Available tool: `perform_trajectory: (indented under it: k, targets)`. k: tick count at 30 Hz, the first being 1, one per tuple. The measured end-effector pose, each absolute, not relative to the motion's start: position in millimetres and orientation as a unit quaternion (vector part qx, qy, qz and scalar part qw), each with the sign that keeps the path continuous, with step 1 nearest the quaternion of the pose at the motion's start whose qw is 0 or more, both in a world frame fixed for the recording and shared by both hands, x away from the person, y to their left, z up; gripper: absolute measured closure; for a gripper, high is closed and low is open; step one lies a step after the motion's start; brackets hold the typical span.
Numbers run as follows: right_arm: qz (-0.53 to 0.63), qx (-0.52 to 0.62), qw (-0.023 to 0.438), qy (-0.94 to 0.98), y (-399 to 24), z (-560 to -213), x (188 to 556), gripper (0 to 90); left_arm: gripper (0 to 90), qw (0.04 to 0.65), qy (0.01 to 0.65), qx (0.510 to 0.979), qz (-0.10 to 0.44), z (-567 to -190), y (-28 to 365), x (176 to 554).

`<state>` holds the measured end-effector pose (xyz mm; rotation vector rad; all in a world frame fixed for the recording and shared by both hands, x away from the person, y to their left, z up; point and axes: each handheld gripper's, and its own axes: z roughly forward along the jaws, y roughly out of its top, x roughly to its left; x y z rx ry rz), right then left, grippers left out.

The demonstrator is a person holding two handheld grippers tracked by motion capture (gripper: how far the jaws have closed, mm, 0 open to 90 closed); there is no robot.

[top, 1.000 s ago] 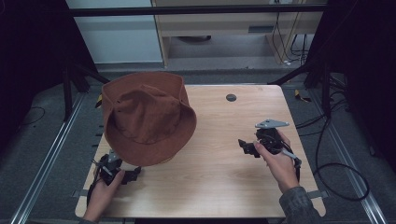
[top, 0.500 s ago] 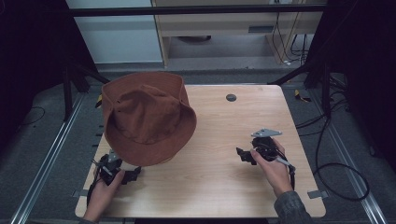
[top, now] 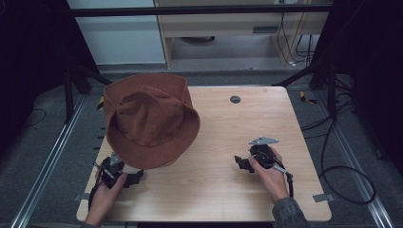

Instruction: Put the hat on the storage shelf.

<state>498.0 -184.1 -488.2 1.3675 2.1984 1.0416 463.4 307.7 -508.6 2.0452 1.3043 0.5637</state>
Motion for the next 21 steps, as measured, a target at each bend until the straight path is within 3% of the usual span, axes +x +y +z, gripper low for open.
perform_trajectory:
  k: [21]
  targets:
    - [0.351, 0.506, 0.178, 0.768, -164, -504, 510, 14.1, 0.0, 0.320, 0.496, 0.778, 0.214, -509, 308, 463]
